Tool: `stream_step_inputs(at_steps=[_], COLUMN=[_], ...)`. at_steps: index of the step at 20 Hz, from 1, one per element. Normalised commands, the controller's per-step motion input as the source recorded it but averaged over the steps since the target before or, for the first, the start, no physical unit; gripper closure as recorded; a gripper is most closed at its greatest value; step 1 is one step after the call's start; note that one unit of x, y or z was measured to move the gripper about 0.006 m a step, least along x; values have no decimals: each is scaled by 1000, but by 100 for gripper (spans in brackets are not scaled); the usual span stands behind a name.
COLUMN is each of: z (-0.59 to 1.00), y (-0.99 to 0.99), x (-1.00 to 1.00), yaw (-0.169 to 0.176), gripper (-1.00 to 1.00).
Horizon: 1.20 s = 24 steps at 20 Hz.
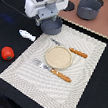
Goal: Place the pan onto the stove and place the fish and sausage into the pan.
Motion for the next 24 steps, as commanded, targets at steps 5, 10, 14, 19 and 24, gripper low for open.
stream_step_inputs(at_steps=[5,10,14,19,24], z=[-182,-43,-214,-265,-107], y=[-5,0,0,0,0], x=[-86,-140,-202,-234,-127], yaw=[-12,-19,-17,-14,-10], gripper=[-100,-100,-100,-100,-100])
